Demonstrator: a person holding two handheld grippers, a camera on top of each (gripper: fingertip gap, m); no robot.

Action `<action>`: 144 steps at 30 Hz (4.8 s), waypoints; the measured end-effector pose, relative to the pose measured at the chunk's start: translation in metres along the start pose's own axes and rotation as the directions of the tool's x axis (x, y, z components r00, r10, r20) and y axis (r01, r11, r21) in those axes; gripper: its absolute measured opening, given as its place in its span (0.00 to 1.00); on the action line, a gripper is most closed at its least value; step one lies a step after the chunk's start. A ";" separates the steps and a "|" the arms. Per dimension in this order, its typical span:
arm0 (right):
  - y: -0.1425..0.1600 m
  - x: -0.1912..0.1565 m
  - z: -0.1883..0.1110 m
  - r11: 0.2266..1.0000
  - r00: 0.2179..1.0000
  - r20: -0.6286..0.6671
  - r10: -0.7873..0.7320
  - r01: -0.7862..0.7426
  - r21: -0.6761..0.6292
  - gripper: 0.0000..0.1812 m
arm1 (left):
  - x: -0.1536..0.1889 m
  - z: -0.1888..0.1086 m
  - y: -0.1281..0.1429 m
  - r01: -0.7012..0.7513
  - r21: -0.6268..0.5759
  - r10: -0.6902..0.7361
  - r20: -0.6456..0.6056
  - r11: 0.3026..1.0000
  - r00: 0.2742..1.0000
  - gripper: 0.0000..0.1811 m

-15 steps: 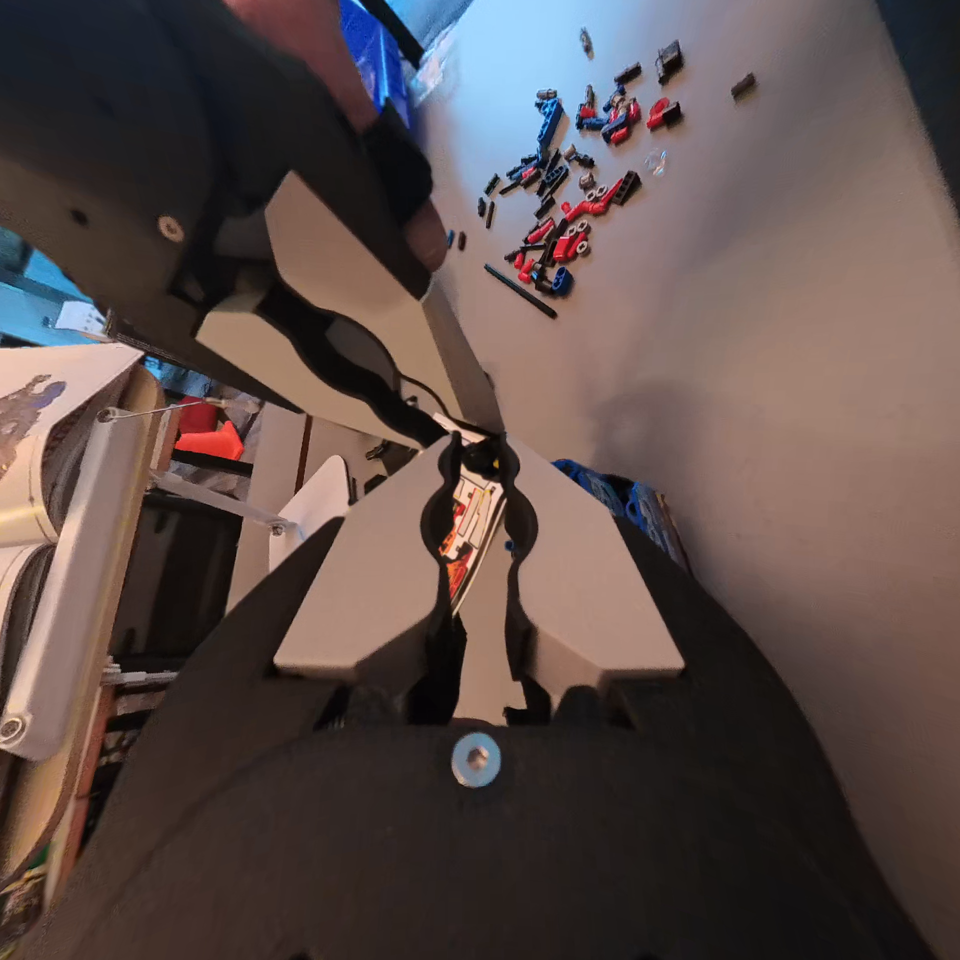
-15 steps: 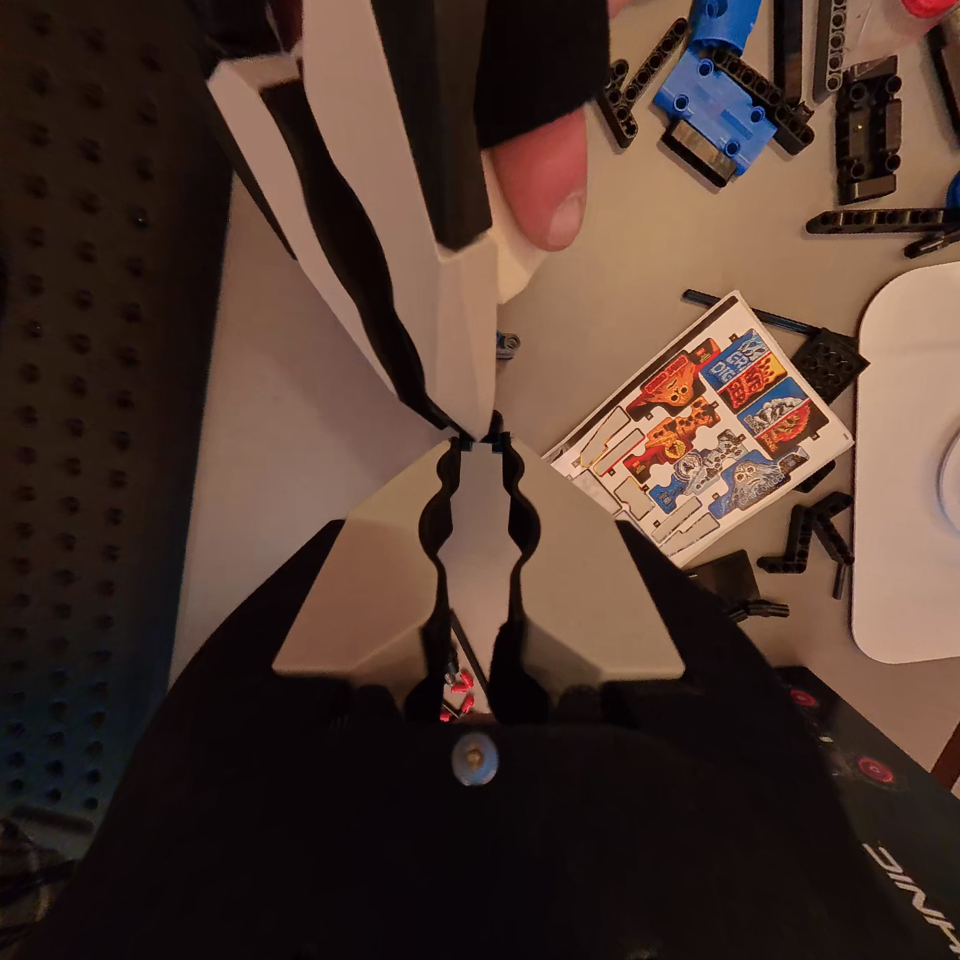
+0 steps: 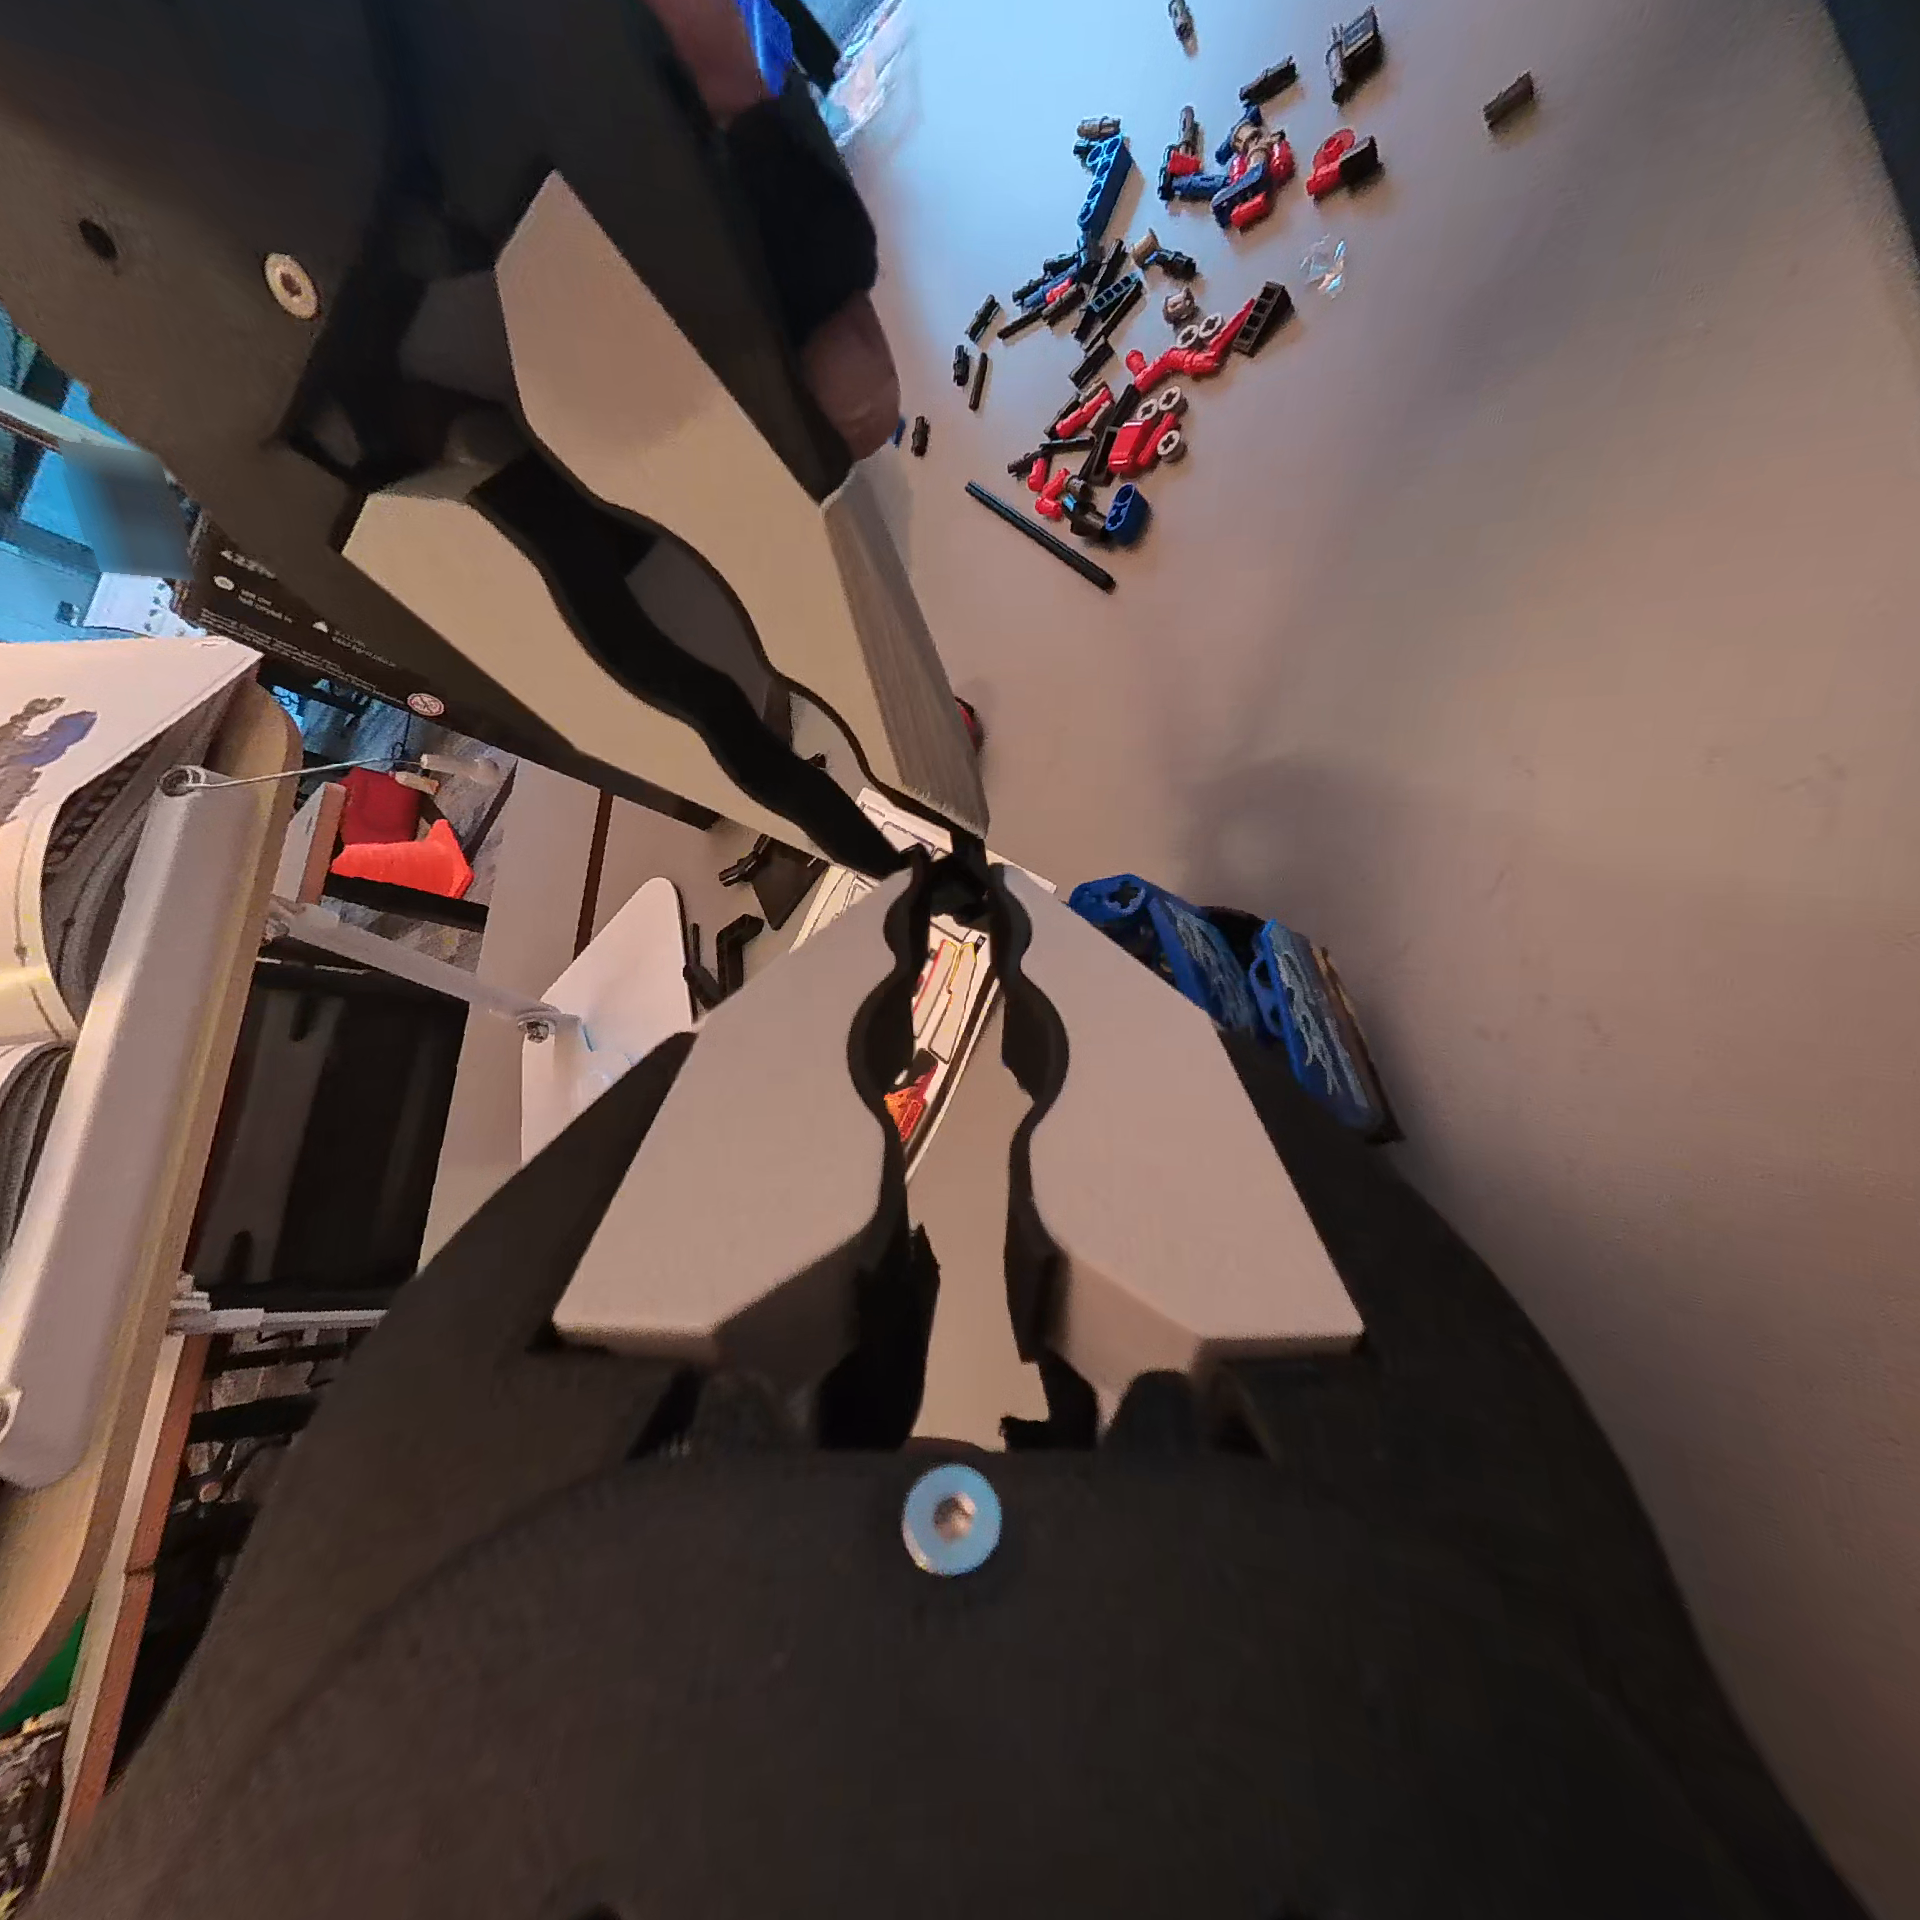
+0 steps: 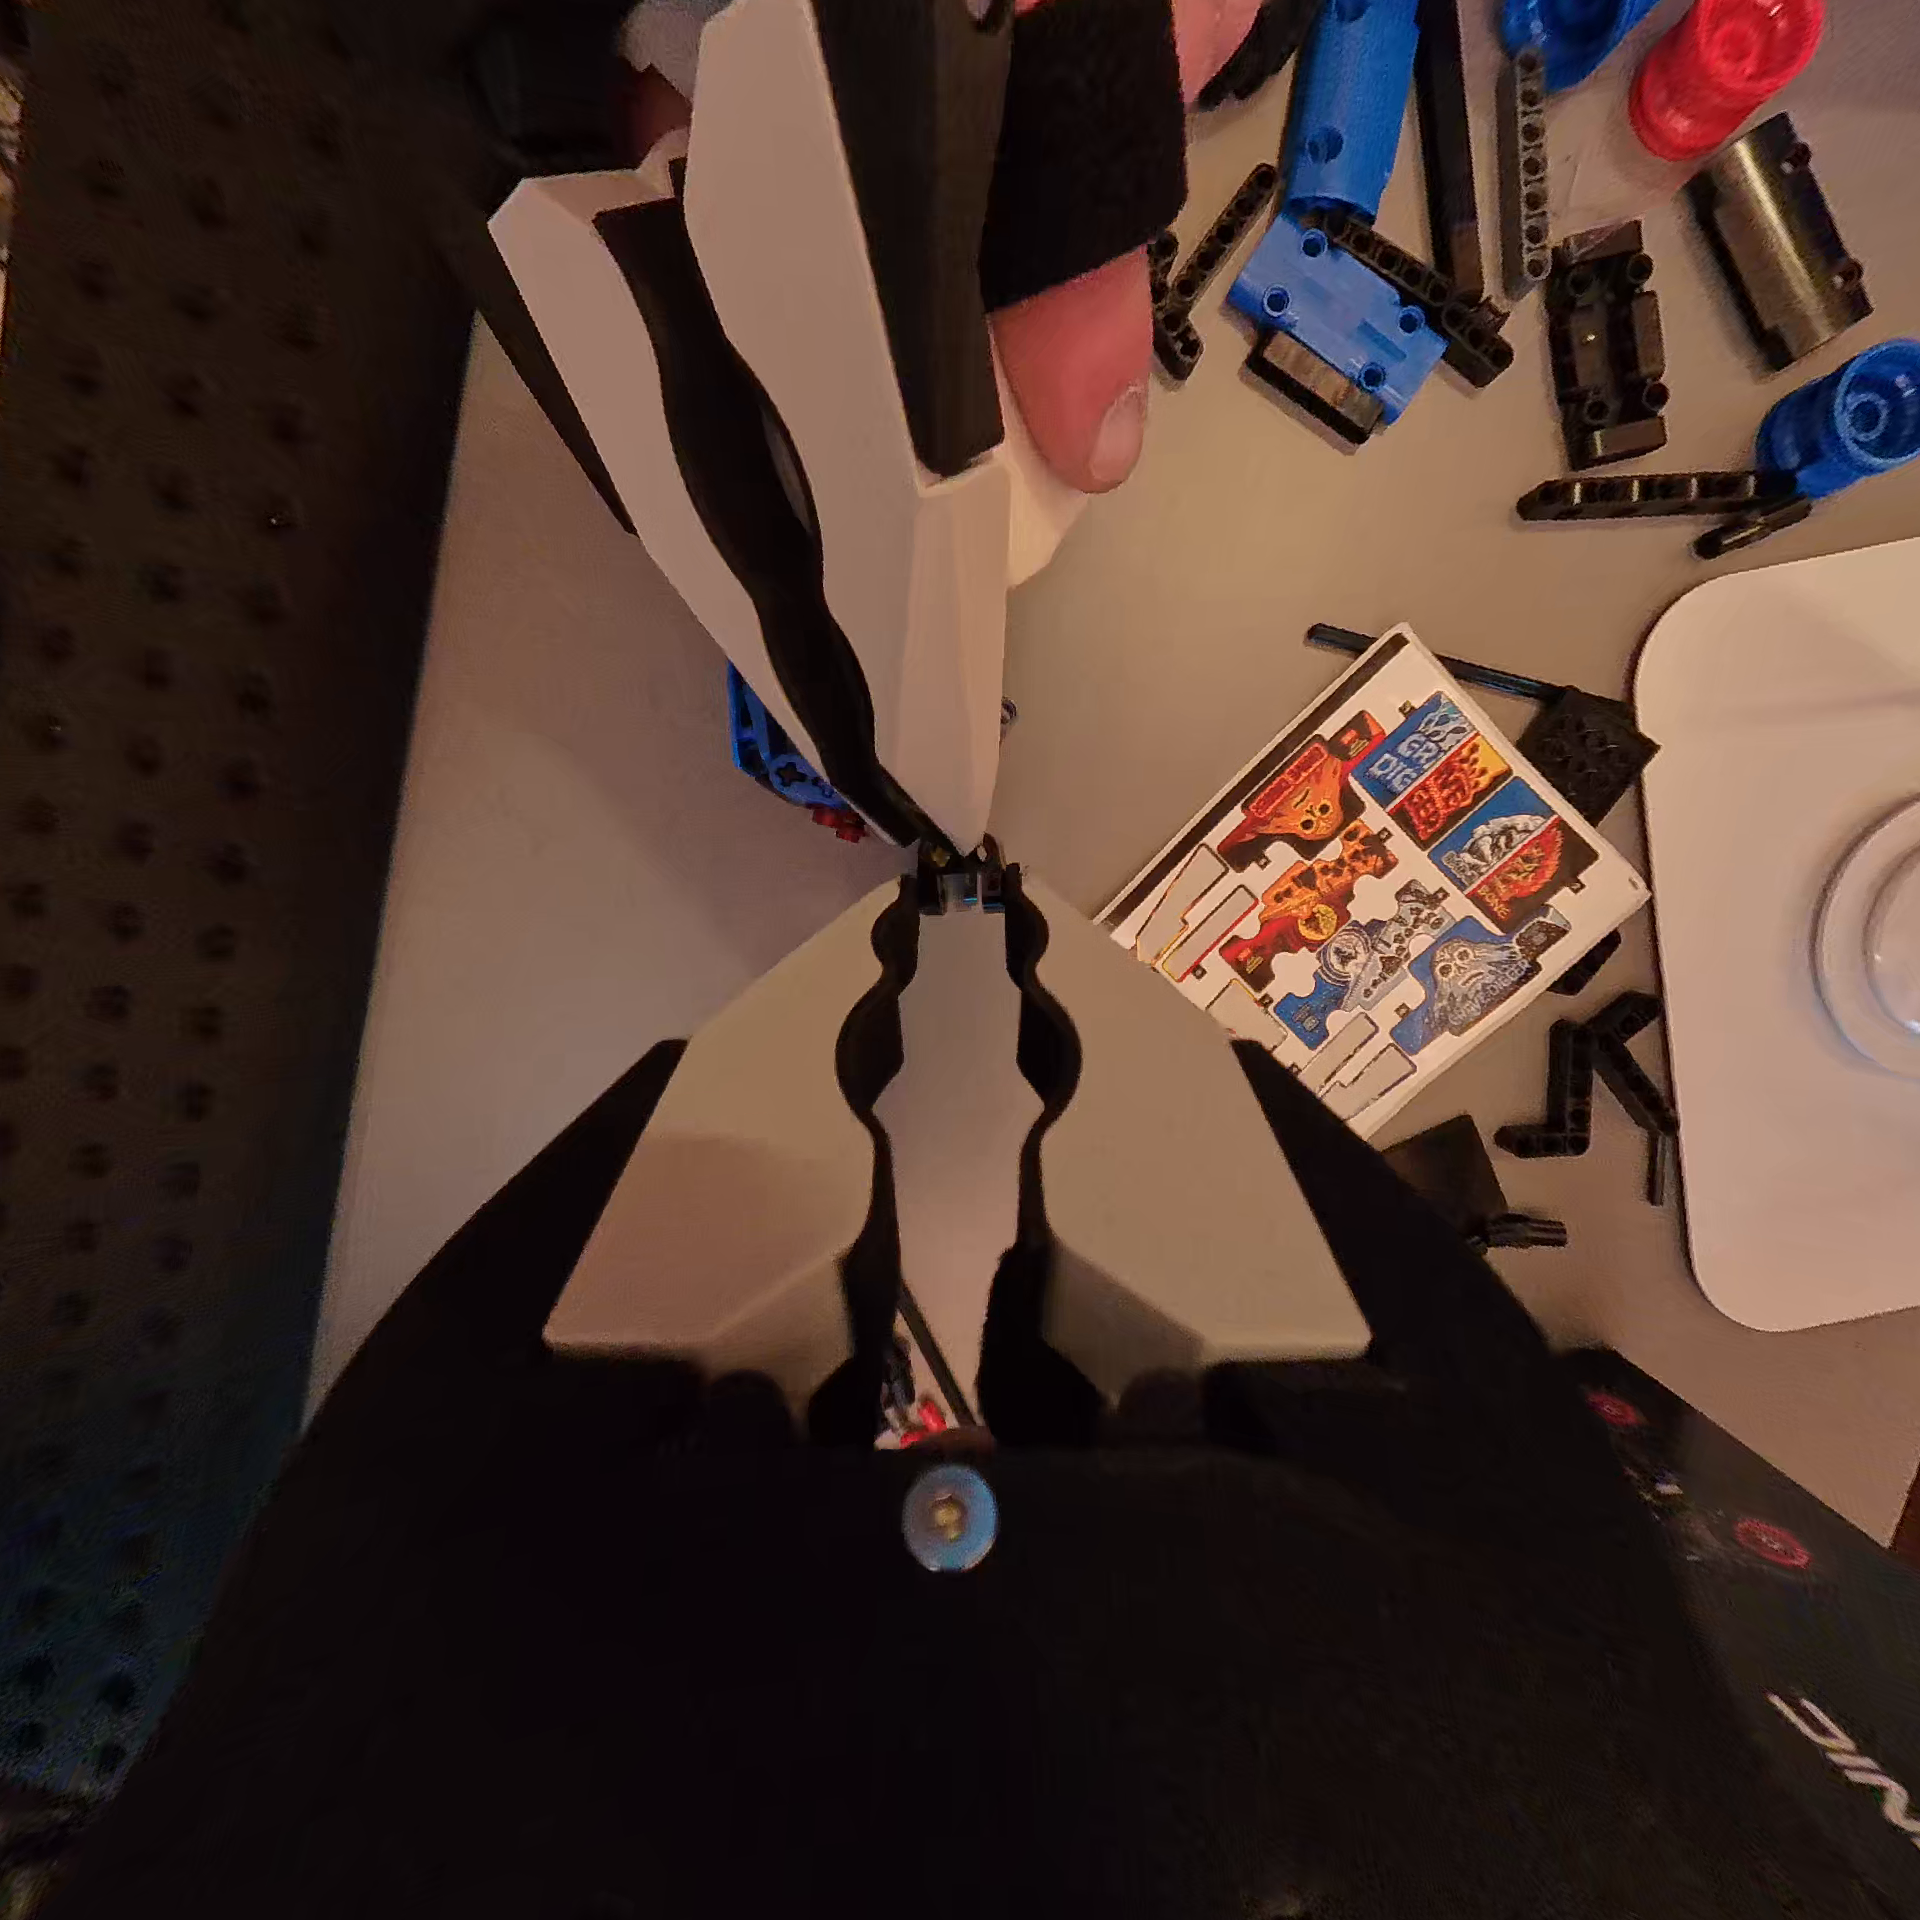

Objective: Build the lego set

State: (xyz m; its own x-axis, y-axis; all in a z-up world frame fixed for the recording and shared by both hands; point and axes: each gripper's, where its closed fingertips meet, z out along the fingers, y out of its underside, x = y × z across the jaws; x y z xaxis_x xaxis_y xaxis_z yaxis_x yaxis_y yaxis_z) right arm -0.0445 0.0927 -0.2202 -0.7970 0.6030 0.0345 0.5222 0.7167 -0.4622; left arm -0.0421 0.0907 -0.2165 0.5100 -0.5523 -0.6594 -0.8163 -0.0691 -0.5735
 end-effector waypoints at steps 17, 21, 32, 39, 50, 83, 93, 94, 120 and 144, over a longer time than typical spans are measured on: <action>-0.004 0.002 0.002 0.990 0.993 -0.111 -0.051 0.065 0.124 0.08 | -0.003 0.000 0.002 0.078 0.008 -0.078 0.003 0.997 0.997 0.06; -0.005 0.002 0.004 0.990 0.996 -0.084 -0.040 0.051 0.131 0.08 | -0.003 -0.003 0.016 0.251 -0.059 -0.255 -0.082 0.966 0.963 0.15; -0.009 0.005 0.008 0.998 0.998 -0.017 -0.053 0.054 0.024 0.07 | 0.006 0.005 0.016 0.408 -0.096 -0.419 -0.208 0.908 0.884 0.02; -0.009 0.008 0.010 0.999 0.996 0.073 -0.045 0.047 -0.017 0.07 | 0.006 0.006 0.015 0.407 -0.082 -0.415 -0.211 0.910 0.885 0.00; -0.008 0.009 0.012 0.995 0.969 0.247 -0.033 0.054 -0.080 0.07 | 0.007 0.006 0.015 0.408 -0.077 -0.415 -0.213 0.910 0.884 0.00; -0.002 0.005 0.004 0.993 0.998 0.023 0.066 -0.068 0.095 0.17 | 0.006 0.004 0.011 0.383 -0.044 -0.384 -0.200 0.923 0.901 0.00; 0.029 -0.013 0.001 0.968 0.981 -0.105 0.162 -0.137 0.209 0.16 | -0.004 -0.034 0.002 0.496 0.047 -0.461 -0.298 0.867 0.836 0.22; 0.031 -0.015 0.003 0.964 0.980 -0.106 0.169 -0.142 0.224 0.15 | 0.000 -0.036 0.002 0.485 0.031 -0.453 -0.312 0.874 0.835 0.26; -0.002 -0.019 0.031 0.842 0.981 -0.013 0.194 -0.159 0.515 0.03 | 0.051 -0.032 0.020 0.362 -0.125 -0.379 -0.434 0.924 0.817 0.26; 0.030 0.018 -0.005 0.789 0.934 -0.125 0.336 -0.206 0.579 0.09 | 0.041 -0.023 0.012 0.371 -0.162 -0.404 -0.339 0.915 0.850 0.26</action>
State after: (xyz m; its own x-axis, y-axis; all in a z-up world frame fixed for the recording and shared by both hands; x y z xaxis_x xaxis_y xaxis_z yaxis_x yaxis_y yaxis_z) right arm -0.0413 0.1270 -0.2292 -0.5309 0.8473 -0.0126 0.4007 0.2379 -0.8848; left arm -0.0372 0.0484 -0.2389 0.6715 -0.7226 -0.1638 -0.6013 -0.4023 -0.6904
